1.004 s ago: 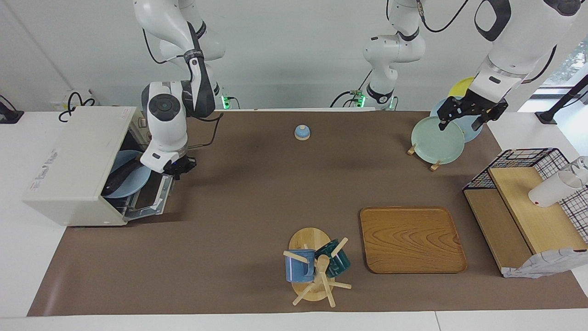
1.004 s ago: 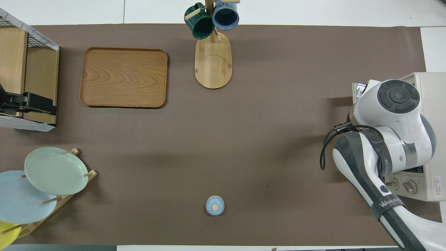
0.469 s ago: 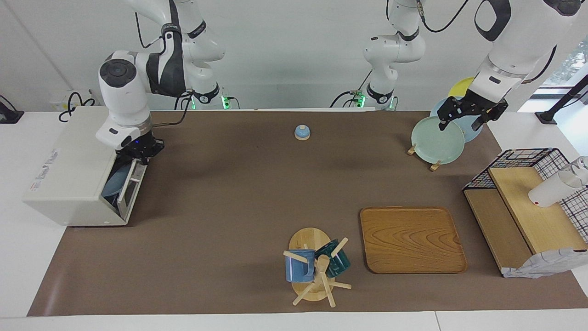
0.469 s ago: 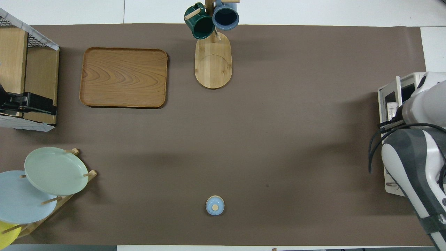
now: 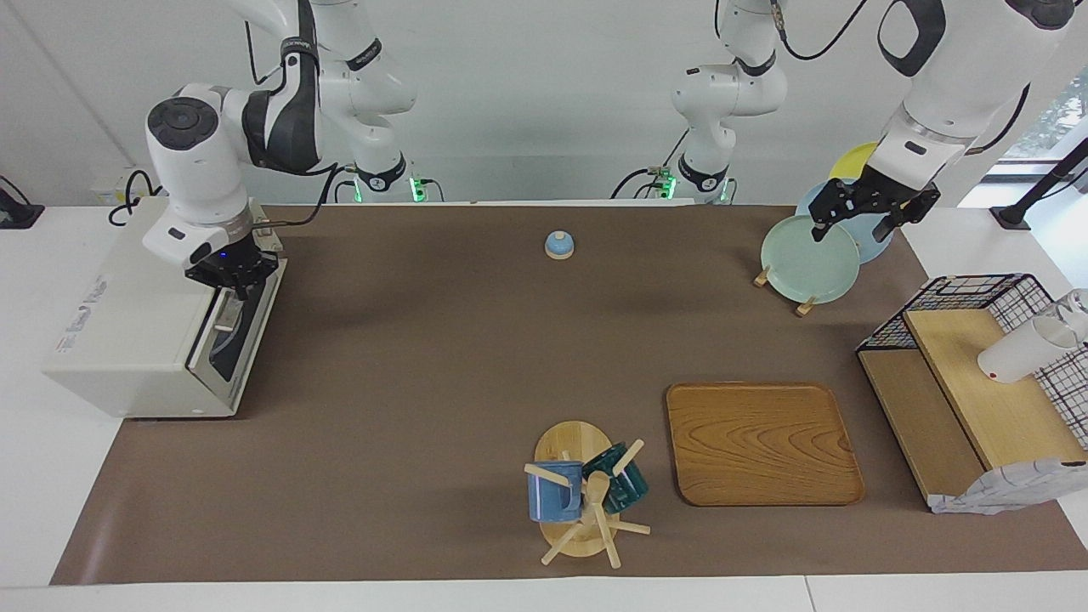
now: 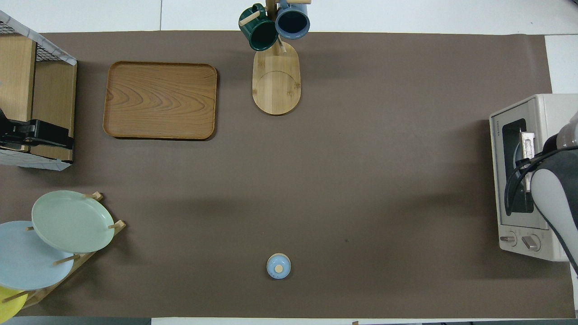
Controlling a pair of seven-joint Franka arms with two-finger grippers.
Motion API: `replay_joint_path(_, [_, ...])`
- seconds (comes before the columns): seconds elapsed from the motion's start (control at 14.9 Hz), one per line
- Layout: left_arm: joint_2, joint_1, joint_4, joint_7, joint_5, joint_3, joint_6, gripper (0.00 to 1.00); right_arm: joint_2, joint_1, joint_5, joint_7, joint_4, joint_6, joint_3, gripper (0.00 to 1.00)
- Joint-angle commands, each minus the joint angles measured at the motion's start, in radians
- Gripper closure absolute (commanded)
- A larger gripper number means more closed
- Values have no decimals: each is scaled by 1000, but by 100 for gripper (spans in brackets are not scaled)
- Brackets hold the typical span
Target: Put eggplant into oven
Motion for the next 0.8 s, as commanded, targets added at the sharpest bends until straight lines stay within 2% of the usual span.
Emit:
replay_joint_path(0.0, [-13, 9, -2, -4, 24, -9, -14, 0, 24, -2, 84, -29, 143, -131, 2, 73])
replay_joint_path(0.07, [-11, 9, -2, -6, 24, -9, -14, 0, 21, 1, 112, -27, 178, -167, 6, 68])
replay_joint_path(0.2, [-11, 7, -2, -6, 24, -9, -14, 0, 19, 2, 169, -23, 229, -223, 11, 35])
replay_joint_path(0.27, [-13, 9, -2, -4, 24, -9, -14, 0, 12, 2, 190, -21, 230, -234, 11, 13])
replay_joint_path(0.33, [-13, 9, -2, -4, 24, -9, -14, 0, -2, 7, 193, -21, 227, -239, 13, 0])
replay_joint_path(0.74, [-13, 7, -2, -4, 24, -9, -14, 0, -11, 18, 192, -23, 223, -254, 13, 0])
